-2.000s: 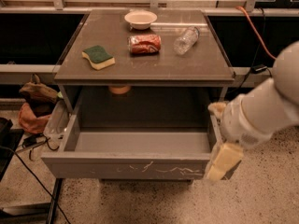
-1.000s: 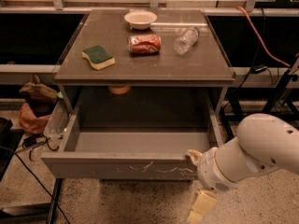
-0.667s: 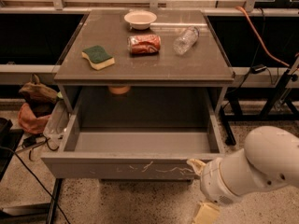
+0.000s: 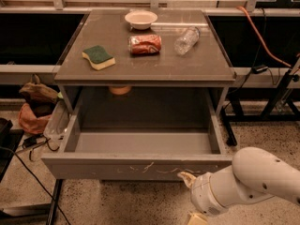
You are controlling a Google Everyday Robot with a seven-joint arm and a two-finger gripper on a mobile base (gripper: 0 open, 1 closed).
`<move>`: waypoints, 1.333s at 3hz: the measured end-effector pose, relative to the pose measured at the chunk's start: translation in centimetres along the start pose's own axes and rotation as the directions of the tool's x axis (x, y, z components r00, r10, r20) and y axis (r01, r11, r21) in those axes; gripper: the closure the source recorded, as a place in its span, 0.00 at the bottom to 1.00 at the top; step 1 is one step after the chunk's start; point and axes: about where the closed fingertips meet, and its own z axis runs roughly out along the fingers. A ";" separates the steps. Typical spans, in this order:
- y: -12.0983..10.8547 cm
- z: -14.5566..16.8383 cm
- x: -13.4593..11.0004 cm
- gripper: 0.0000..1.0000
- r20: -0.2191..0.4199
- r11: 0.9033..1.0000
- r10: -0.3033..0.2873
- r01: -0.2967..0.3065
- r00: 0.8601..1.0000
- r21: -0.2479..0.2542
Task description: Close top drawer
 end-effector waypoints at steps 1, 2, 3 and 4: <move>-3.7 3.3 1.5 0.00 0.019 1.000 -0.012 0.012 1.000 0.016; -4.2 3.7 1.8 0.00 0.015 1.000 -0.015 0.015 1.000 0.023; -6.7 4.3 1.5 0.00 -0.010 0.996 -0.020 0.020 1.000 0.092; -6.7 4.3 1.5 0.00 -0.010 0.996 -0.020 0.020 1.000 0.092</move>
Offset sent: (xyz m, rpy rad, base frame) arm 0.1450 0.0056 -0.0885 -0.1126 -0.1910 -0.1115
